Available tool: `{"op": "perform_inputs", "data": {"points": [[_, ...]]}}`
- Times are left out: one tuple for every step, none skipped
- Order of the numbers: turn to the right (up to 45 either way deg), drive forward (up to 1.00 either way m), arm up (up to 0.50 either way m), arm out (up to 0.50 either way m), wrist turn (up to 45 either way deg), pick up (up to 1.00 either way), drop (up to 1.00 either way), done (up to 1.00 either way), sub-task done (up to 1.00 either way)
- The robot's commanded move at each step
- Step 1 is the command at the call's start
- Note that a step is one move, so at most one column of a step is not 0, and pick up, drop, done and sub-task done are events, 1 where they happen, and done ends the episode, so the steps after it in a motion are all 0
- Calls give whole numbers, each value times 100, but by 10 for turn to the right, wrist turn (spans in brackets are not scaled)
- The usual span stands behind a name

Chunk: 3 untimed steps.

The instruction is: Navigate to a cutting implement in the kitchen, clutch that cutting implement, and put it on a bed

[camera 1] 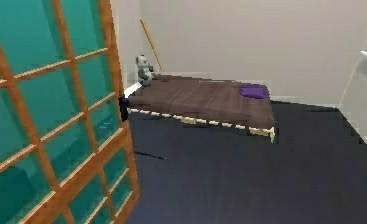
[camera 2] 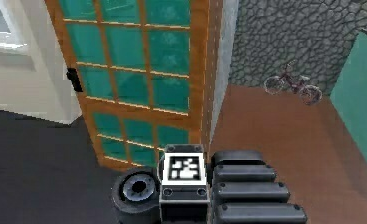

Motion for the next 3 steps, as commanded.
{"op": "perform_inputs", "data": {"points": [[120,0,0,0,0,0,0,0,0],[0,100,0,0,0,0,0,0,0],[30,0,0,0,0,0,0,0,0]]}}
